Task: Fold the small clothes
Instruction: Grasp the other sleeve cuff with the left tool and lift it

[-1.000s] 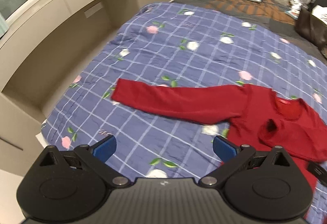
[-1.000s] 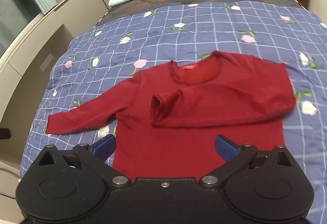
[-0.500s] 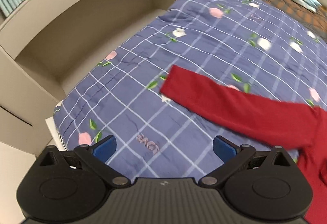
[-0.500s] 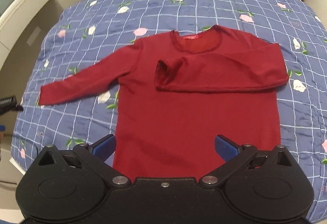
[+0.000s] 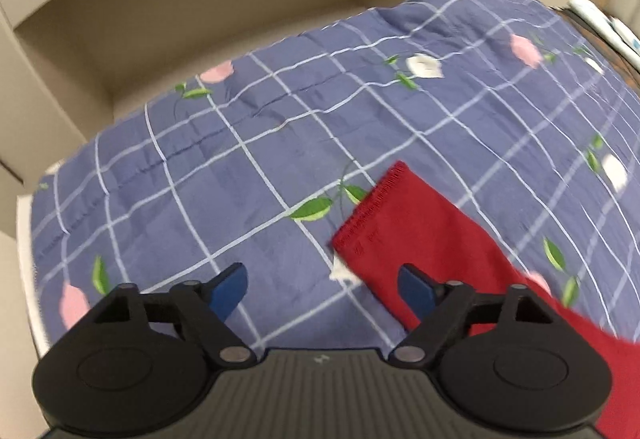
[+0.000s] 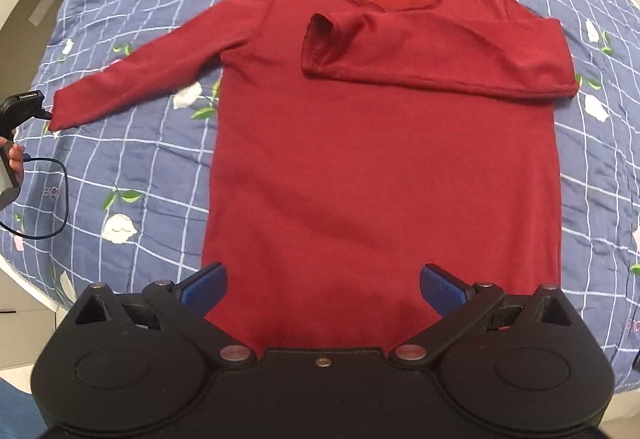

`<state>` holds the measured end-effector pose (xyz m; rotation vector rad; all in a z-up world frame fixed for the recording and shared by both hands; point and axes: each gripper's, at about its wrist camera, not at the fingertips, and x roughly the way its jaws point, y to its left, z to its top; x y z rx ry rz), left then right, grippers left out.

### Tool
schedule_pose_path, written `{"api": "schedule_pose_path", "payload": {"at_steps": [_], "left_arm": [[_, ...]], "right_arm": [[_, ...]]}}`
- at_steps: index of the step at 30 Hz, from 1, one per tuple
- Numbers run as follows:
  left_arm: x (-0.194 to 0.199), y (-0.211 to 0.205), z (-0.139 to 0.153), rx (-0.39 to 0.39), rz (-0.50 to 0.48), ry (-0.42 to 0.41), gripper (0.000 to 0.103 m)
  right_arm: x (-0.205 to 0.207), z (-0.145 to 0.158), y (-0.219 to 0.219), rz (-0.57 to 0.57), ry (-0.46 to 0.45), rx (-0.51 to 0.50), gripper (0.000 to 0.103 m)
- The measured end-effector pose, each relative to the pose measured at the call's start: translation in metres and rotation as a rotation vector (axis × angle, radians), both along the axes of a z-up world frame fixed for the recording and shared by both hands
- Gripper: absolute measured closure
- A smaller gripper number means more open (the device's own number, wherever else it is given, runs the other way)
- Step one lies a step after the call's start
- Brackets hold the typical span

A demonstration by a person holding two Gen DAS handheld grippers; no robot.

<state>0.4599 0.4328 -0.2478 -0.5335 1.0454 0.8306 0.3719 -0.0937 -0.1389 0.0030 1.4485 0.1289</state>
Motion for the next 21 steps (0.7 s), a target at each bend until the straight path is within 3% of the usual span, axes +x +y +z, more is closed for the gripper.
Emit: {"api": "schedule_pose_path", "payload": {"at_steps": [3,7,11,12,13,15,21], "left_arm": [[0.008,0.011,-0.013,-0.023,0.023,-0.008,0.026],[0.019,0.022,-0.030,-0.062,0.029,0.012,0.042],[0.025,0.027,-0.032,-0.079,0.042,0.006,0.048],[0.026,0.028,-0.032,-0.084,0.037,-0.001,0.060],[0.027,0.029,-0.031,-0.091,0.027,-0.009,0.080],[0.030,0.029,-0.030,-0.106,0.004,-0.030,0.097],[0.028,0.017,-0.006,-0.062,-0.056,-0.109,0.099]], "right_arm": [[0.002,-0.004,-0.002,-0.017,0.013,-0.010,0.001],[0.005,-0.007,-0.001,-0.028,0.022,-0.013,0.001],[0.006,-0.009,0.002,-0.031,0.030,-0.012,0.001],[0.007,-0.010,0.002,-0.031,0.029,-0.011,0.001],[0.007,-0.010,0.002,-0.031,0.028,-0.010,0.001],[0.008,-0.010,0.003,-0.033,0.026,-0.009,0.001],[0.011,-0.003,0.005,-0.034,0.001,0.008,0.001]]}}
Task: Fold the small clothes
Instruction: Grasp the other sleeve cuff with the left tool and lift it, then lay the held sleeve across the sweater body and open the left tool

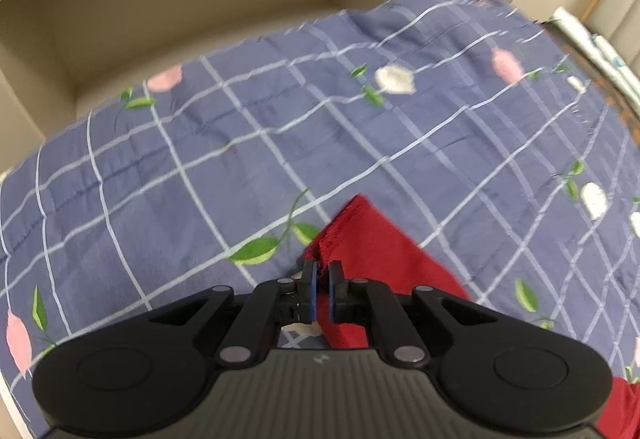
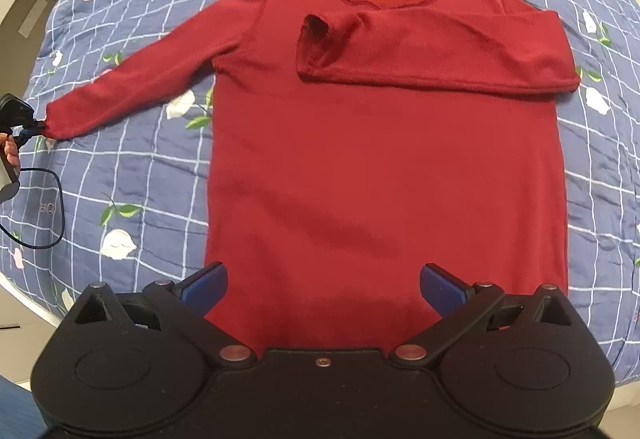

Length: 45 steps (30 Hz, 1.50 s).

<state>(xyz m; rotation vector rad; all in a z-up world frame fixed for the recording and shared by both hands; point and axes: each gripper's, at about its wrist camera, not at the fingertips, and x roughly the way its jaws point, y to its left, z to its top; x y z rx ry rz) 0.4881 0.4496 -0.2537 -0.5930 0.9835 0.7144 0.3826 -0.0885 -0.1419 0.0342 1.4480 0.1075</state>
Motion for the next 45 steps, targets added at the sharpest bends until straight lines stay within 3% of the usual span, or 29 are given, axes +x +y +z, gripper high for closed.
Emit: {"api": "schedule_pose_path", "payload": {"at_steps": [6,14,22,26,31,36,45], "left_arm": [[-0.007,-0.025,0.052,0.075,-0.092,-0.113,0.099],[-0.006,-0.094,0.133,0.170,-0.266,-0.295,0.099],[-0.004,-0.179,0.208,0.186,-0.384,-0.479,0.099],[-0.003,-0.227,0.232,0.195,-0.464,-0.530,0.099],[0.001,-0.294,0.246,0.202,-0.550,-0.568,0.099],[0.011,-0.368,0.248,0.205,-0.699,-0.577,0.099],[0.022,-0.484,0.206,0.168,-0.903,-0.503,0.099]], "right_arm": [[0.006,0.007,-0.003,-0.001,-0.039,0.028,0.001],[0.002,0.011,-0.019,-0.030,-0.083,0.082,0.001],[-0.005,0.022,-0.066,-0.092,-0.137,0.121,0.001],[-0.006,0.027,-0.096,-0.129,-0.163,0.124,0.001],[-0.005,0.029,-0.134,-0.172,-0.175,0.126,0.001],[-0.003,0.026,-0.166,-0.202,-0.173,0.127,0.001],[-0.008,0.013,-0.212,-0.264,-0.138,0.115,0.001]]}}
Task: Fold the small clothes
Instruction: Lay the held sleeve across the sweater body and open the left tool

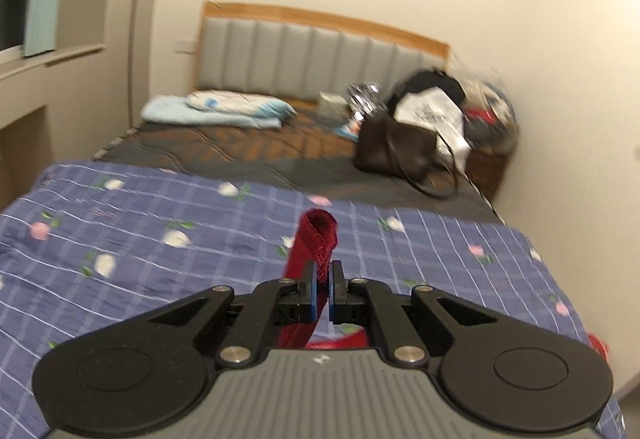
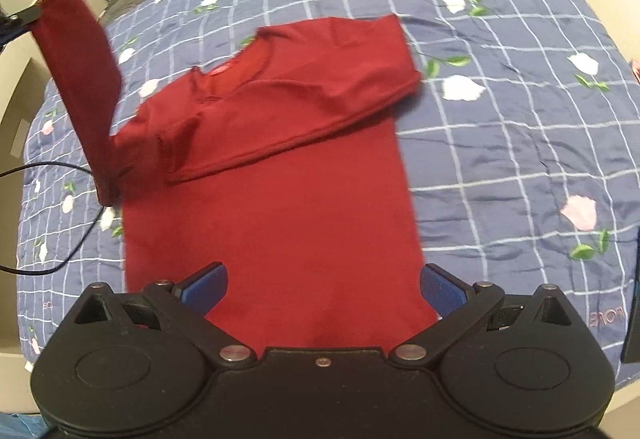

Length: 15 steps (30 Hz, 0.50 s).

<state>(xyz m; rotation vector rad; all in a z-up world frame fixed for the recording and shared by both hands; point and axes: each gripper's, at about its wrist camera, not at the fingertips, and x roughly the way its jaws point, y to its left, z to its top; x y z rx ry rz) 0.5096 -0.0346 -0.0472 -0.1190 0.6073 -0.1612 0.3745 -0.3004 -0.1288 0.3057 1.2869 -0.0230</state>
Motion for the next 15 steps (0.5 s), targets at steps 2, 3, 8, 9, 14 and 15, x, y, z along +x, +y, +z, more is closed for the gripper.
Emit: {"api": "schedule_pose_path", "payload": {"at_steps": [2,3,8,9,14,15], "left_arm": [[0.003,-0.021,-0.016,0.018,-0.028,0.024,0.099],[0.003,-0.033,-0.024,0.034,-0.044,0.037,0.099],[0.002,-0.080,-0.059,0.109,-0.110,0.084,0.099],[0.002,-0.089,-0.065,0.117,-0.117,0.097,0.099],[-0.001,-0.121,-0.086,0.157,-0.149,0.127,0.099],[-0.001,-0.126,-0.092,0.162,-0.157,0.133,0.099]], "right_arm": [[-0.002,-0.003,-0.009,-0.014,0.010,-0.002,0.001],[-0.003,-0.004,-0.013,-0.021,0.016,-0.004,0.001],[-0.009,-0.009,-0.032,-0.051,0.036,-0.008,0.001],[-0.010,-0.011,-0.036,-0.055,0.041,-0.008,0.001],[-0.012,-0.014,-0.048,-0.068,0.051,-0.007,0.001],[-0.012,-0.014,-0.049,-0.069,0.053,-0.007,0.001]]}}
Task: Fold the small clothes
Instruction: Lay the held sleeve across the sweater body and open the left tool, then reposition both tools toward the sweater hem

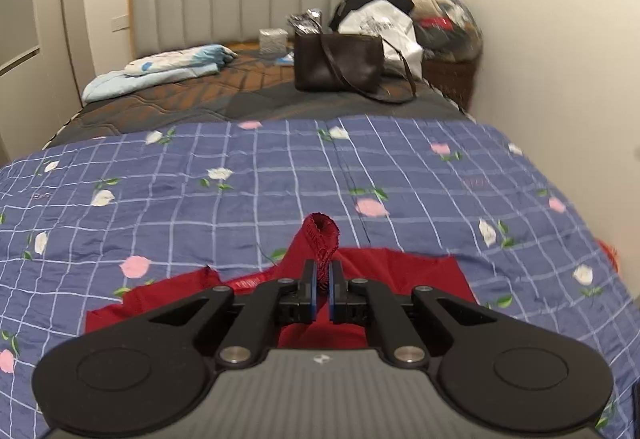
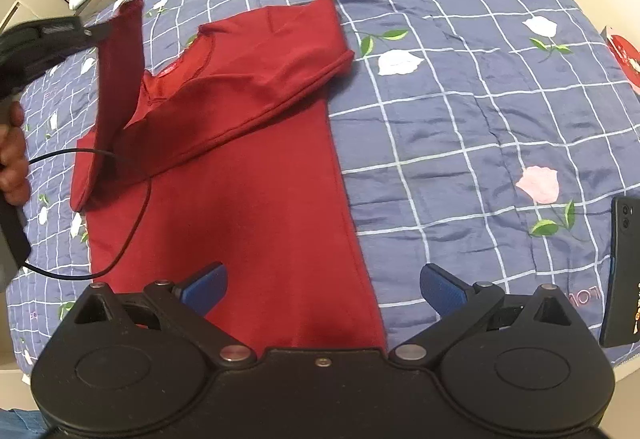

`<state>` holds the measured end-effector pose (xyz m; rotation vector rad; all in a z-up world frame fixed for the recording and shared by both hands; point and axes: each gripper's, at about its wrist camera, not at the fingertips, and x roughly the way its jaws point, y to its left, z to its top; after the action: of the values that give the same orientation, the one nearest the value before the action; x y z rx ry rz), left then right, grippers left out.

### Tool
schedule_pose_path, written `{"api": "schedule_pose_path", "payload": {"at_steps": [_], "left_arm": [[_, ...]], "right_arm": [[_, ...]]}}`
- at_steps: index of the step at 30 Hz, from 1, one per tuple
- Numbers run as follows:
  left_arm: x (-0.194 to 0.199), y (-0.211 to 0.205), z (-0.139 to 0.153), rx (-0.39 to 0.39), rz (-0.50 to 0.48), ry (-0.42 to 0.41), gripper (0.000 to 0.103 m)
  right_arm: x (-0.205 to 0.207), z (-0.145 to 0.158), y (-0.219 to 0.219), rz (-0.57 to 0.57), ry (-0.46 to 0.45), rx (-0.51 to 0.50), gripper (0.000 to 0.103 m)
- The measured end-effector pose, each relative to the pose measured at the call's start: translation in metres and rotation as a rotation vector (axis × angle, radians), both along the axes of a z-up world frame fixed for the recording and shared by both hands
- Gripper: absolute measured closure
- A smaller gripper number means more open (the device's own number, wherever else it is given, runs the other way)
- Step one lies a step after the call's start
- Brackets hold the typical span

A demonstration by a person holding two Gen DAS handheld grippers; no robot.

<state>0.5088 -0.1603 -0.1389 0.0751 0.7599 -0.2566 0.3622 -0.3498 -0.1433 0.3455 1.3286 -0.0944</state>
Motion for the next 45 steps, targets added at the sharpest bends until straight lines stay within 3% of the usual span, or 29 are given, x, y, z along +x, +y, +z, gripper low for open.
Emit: {"api": "schedule_pose_path", "payload": {"at_steps": [8,11,13,19,22,31,37,41,45], "left_arm": [[0.002,-0.022,-0.039,0.025,-0.057,0.153,0.097],[-0.001,-0.020,-0.047,0.005,-0.057,0.213,0.088],[-0.003,-0.017,-0.049,-0.018,-0.056,0.246,0.065],[-0.022,0.002,-0.041,-0.019,-0.022,0.253,0.028],[-0.037,0.023,-0.036,0.016,0.040,0.262,0.015],[-0.106,0.115,-0.041,0.144,0.371,0.399,0.006],[-0.149,0.158,-0.033,0.160,0.562,0.474,0.002],[-0.164,0.168,-0.032,0.150,0.618,0.522,0.002],[-0.167,0.164,-0.030,0.163,0.611,0.538,0.002]], "right_arm": [[-0.001,-0.003,-0.004,0.013,0.006,0.004,0.001],[-0.001,-0.003,-0.006,0.016,0.004,0.005,0.001],[-0.002,-0.003,-0.006,0.018,0.003,0.007,0.001],[0.000,-0.013,-0.009,0.052,0.009,-0.004,0.001],[0.001,-0.025,-0.011,0.079,0.025,-0.027,0.001],[0.005,-0.061,-0.014,0.194,0.061,-0.124,0.001],[0.052,-0.066,-0.013,0.425,-0.060,-0.308,0.010],[0.094,-0.073,-0.009,0.595,-0.149,-0.433,0.026],[0.123,-0.087,0.002,0.781,-0.227,-0.573,0.031]]}}
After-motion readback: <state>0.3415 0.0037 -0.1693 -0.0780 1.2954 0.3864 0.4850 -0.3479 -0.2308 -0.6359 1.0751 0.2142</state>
